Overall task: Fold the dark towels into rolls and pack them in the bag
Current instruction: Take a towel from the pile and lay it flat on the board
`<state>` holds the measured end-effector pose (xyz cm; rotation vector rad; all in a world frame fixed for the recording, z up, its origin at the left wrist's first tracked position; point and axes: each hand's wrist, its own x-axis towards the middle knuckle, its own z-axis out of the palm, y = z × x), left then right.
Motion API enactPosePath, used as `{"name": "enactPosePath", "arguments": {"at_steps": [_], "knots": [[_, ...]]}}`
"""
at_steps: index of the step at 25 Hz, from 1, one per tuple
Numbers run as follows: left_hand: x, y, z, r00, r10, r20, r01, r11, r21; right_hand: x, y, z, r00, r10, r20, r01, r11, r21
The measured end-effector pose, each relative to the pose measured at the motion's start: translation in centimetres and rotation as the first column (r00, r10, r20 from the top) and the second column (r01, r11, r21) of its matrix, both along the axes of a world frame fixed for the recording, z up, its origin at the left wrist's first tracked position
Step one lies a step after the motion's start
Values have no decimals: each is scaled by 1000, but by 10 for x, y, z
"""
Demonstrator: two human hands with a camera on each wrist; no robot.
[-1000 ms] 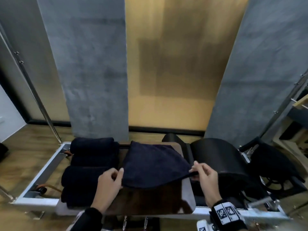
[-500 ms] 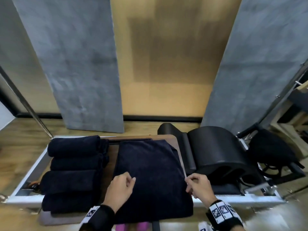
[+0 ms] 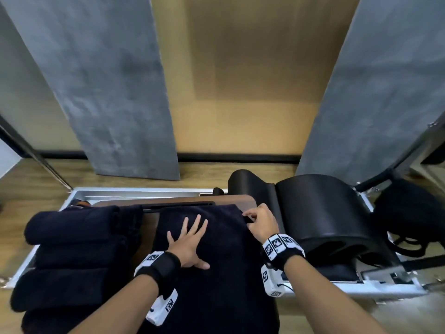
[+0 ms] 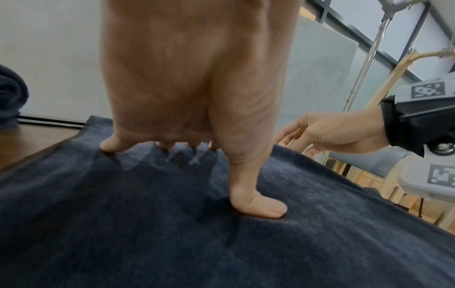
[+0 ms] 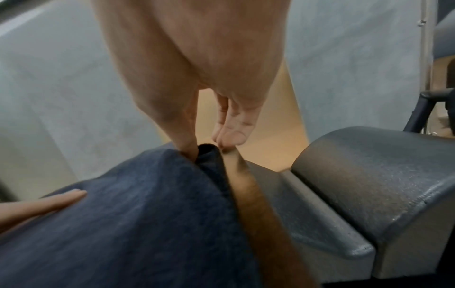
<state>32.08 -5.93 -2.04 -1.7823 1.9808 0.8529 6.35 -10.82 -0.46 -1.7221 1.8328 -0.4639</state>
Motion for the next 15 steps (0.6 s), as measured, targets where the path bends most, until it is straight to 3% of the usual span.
{"name": "enactPosePath", "arguments": {"at_steps": [2,4,7,9,12,15], "knots": [[-1,-5,-5,999,15,29,-17,997,71,-6,-10,-7,997,51,-59,-49,998,40],[-2,-8,-8,999,20,41,-24,994,103,-14,-20,-14,1000,2,13,-2,1000,0],[-2,-5,-6,999,29,18,-31,994,102,-28,-32,-24,918,-274,287,285,959,3],[-2,-4,-2,999,32,0,-32,995,96,-32,-37,-28,851,-411,327,434,901,1],[-2,-2,1,999,29,-17,-28,996,90,-24,-39,-28,878,-332,346,342,939,32],[-1,-3,1,999,30,-21,-28,995,97,-14,-42,-26,908,-274,316,234,959,160]]}}
